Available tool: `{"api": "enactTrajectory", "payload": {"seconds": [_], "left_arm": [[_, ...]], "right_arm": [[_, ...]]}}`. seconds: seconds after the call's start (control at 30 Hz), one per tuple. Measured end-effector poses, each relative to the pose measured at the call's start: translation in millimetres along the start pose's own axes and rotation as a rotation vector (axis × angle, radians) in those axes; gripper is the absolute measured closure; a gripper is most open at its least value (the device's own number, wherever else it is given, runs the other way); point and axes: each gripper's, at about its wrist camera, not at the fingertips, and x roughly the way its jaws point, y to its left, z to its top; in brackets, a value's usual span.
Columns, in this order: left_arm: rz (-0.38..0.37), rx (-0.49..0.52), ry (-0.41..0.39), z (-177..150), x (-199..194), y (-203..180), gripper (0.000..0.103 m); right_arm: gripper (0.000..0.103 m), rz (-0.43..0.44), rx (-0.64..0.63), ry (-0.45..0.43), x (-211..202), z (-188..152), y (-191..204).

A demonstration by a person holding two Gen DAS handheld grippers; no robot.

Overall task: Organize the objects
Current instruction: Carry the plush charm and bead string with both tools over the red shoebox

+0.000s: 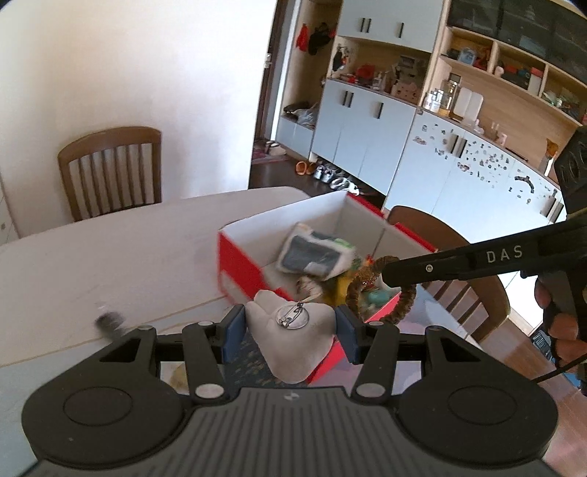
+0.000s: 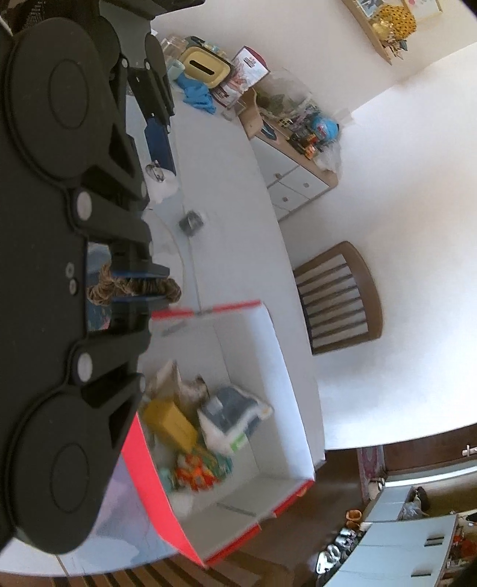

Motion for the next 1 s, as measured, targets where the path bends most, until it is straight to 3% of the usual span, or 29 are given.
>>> {"api": "enactTrajectory", "payload": {"seconds": [0.47, 1.0], "left_arm": [[0.082, 0.063, 0.021, 35.7, 70.3, -62.2, 0.051], [0.234, 0.061, 0.091, 60.9, 161.5, -64.8, 0.051]], "right_arm": [[0.095, -0.068, 0.003, -0.069, -25.9, 35.2, -94.8], [0.095, -0.142, 0.001, -0.046, 0.2, 55.0, -160.6]]}}
